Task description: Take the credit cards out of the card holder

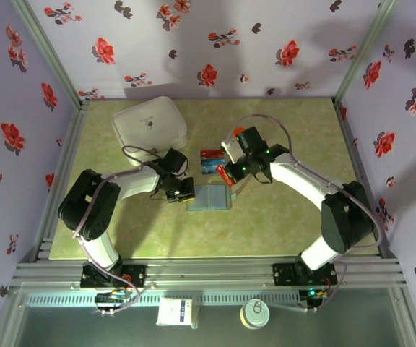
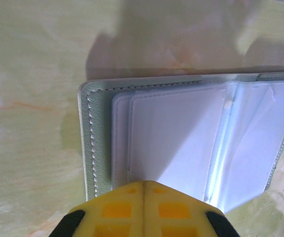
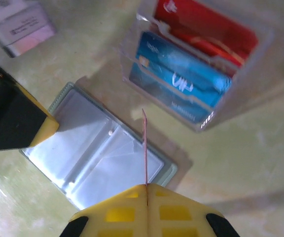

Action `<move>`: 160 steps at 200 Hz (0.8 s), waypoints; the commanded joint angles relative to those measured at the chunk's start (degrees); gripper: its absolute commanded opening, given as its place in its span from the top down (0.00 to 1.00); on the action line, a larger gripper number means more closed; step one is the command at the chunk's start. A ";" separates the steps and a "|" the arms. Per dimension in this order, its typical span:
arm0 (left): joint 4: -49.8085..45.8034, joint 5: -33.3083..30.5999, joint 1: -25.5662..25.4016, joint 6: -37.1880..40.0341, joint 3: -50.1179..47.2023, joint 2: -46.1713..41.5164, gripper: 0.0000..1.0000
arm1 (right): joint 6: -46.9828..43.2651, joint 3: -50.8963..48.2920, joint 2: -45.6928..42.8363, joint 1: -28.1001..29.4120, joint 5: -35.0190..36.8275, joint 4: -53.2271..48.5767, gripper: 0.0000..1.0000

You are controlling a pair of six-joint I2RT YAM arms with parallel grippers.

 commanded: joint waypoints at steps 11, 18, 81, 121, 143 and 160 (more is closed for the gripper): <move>-1.89 -1.67 0.65 1.36 -0.24 -1.96 0.96 | -23.08 6.70 4.19 -0.54 2.48 -7.44 1.00; -1.67 -1.63 0.67 1.16 -0.55 -2.18 0.96 | -25.99 8.26 5.30 -0.67 2.33 -8.63 1.00; -0.18 -1.56 0.75 0.44 -3.71 -3.87 0.94 | -40.40 29.05 18.94 -3.00 -1.04 -22.50 1.00; 0.44 -1.85 1.03 -0.29 -5.54 -5.62 0.94 | -44.56 40.59 25.79 -3.57 -2.59 -28.32 1.00; 0.51 -1.86 1.21 -0.56 -6.07 -6.09 0.94 | -46.31 46.76 29.82 -3.75 -3.04 -31.73 1.00; 0.56 -2.05 1.37 -0.79 -6.42 -6.51 0.94 | -47.48 51.77 32.86 -3.75 -3.40 -34.47 1.00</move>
